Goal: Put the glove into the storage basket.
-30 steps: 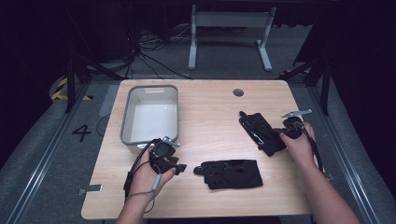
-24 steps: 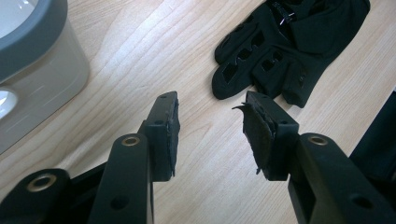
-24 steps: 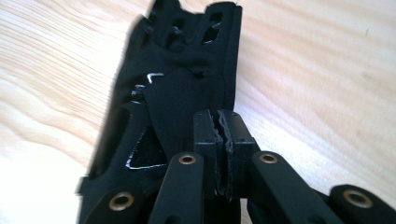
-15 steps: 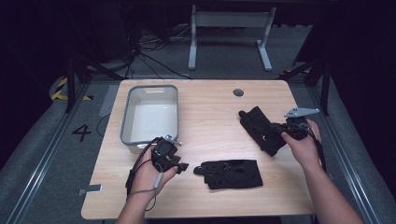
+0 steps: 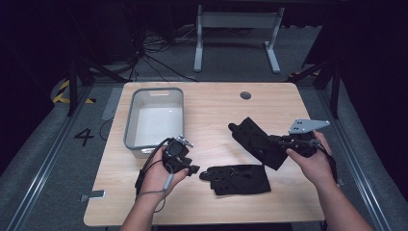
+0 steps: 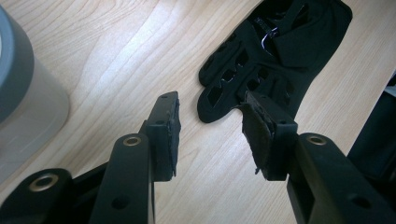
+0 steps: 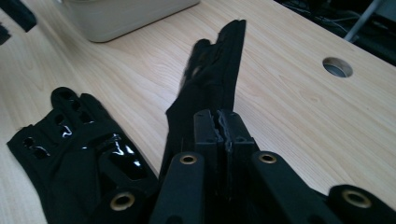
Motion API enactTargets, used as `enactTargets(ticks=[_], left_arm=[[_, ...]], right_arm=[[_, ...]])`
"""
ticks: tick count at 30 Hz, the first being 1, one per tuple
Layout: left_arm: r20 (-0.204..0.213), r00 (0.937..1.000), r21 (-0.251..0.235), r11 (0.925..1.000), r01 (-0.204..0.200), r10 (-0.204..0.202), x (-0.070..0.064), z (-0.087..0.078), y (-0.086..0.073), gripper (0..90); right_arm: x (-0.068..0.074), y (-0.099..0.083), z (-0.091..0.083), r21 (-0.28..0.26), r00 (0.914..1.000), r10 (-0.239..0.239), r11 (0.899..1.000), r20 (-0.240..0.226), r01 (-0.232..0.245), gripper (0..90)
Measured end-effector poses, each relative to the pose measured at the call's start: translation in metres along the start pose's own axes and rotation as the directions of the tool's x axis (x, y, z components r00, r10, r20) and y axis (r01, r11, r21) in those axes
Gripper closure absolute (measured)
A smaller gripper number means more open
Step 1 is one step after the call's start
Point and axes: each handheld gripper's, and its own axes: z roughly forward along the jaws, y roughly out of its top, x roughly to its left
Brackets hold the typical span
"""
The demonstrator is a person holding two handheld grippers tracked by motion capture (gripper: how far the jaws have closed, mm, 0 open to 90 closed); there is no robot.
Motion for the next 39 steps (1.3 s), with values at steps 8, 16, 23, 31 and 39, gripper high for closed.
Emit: enactTargets(ticks=[8,16,23,31,39], left_arm=[[0.005,1.0,0.005,1.0,-0.008,0.008,-0.001,0.001,0.003,57.1],[-0.001,1.0,0.004,1.0,-0.001,0.001,0.0,-0.001,0.001,57.2],[-0.003,1.0,-0.005,1.0,0.0,0.0,0.0,-0.003,0.0,57.3],[0.005,0.9999,-0.005,0.9999,-0.014,0.014,-0.001,-0.002,0.005,57.2],[0.012,0.9994,-0.01,0.9995,-0.032,0.032,-0.002,-0.001,0.011,57.2]], right_arm=[[0.016,0.001,0.007,-0.006,0.9971,-0.075,0.997,-0.015,0.075,87.0],[0.023,0.002,0.017,0.015,0.9893,-0.145,0.989,-0.016,0.146,87.0],[0.035,0.004,0.024,0.046,0.9766,-0.214,0.976,-0.028,0.215,86.8],[0.054,0.003,0.024,0.054,0.9667,-0.238,0.968,-0.093,0.244,86.4],[0.079,-0.002,0.024,0.086,0.948,-0.221,0.966,-0.23,0.246,85.9]])
